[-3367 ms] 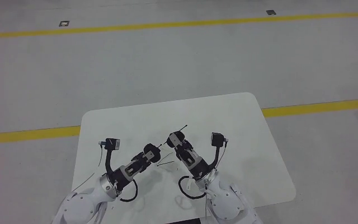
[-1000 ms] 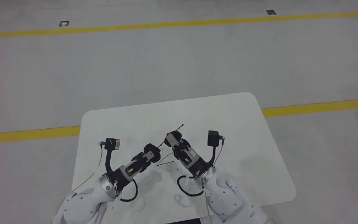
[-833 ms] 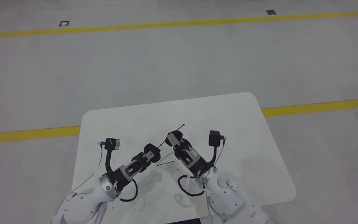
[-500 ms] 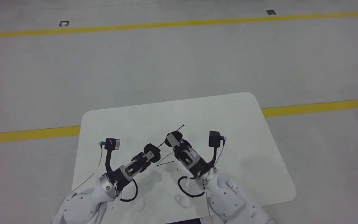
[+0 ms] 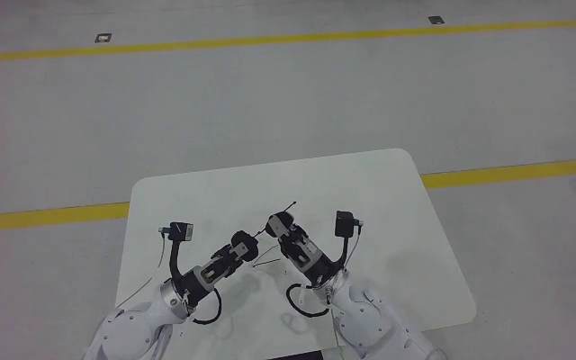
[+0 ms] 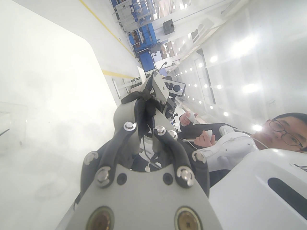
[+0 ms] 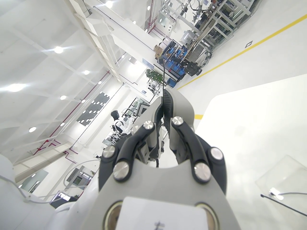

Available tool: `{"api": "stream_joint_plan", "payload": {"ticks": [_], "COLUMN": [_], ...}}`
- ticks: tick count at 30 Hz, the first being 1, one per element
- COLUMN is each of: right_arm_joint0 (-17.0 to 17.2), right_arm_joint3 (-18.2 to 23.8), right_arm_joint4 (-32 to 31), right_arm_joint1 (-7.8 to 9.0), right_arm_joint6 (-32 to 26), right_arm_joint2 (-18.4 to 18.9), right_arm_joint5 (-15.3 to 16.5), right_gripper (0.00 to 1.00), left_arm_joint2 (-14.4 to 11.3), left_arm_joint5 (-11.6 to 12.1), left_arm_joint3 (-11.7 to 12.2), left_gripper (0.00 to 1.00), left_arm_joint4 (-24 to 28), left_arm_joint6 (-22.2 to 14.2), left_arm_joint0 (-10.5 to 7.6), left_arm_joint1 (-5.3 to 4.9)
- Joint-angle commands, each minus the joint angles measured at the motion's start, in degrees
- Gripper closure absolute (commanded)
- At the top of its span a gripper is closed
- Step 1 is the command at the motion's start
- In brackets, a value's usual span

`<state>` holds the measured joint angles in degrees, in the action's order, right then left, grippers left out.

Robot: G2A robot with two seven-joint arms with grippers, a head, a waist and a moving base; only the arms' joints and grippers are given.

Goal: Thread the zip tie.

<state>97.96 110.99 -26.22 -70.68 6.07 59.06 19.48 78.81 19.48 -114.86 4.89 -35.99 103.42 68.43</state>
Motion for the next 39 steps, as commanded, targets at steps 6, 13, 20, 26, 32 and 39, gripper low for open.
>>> {"api": "stream_joint_plan", "payload": {"ticks": [6, 13, 20, 26, 32, 39], "right_arm_joint0": [-0.34, -0.67, -1.30, -1.70, -1.85, -1.70], "right_arm_joint3": [0.33, -0.37, -1.01, -0.98, -0.79, -0.55], "right_arm_joint4": [0.29, 0.24, 0.49, 0.66, 0.58, 0.53], "right_arm_joint1": [0.41, 0.84, 1.04, 1.25, 1.54, 1.89], "right_arm_joint6": [0.79, 1.19, 2.13, 2.61, 2.69, 3.38], "right_arm_joint2": [-0.48, -0.98, -1.49, -1.84, -2.06, -2.05], "right_arm_joint5": [0.00, 0.00, 0.00, 0.00, 0.00, 0.00], "right_gripper": [1.00, 1.00, 1.00, 1.00, 1.00, 1.00], "left_arm_joint2": [0.00, 0.00, 0.00, 0.00, 0.00, 0.00], "left_arm_joint5": [0.00, 0.00, 0.00, 0.00, 0.00, 0.00], "left_arm_joint3": [0.00, 0.00, 0.00, 0.00, 0.00, 0.00], "left_gripper": [1.00, 1.00, 1.00, 1.00, 1.00, 1.00], "left_arm_joint4": [0.00, 0.00, 0.00, 0.00, 0.00, 0.00], "left_arm_joint6": [0.00, 0.00, 0.00, 0.00, 0.00, 0.00], "left_arm_joint0": [0.00, 0.00, 0.00, 0.00, 0.00, 0.00], "left_arm_joint1": [0.00, 0.00, 0.00, 0.00, 0.00, 0.00]}}
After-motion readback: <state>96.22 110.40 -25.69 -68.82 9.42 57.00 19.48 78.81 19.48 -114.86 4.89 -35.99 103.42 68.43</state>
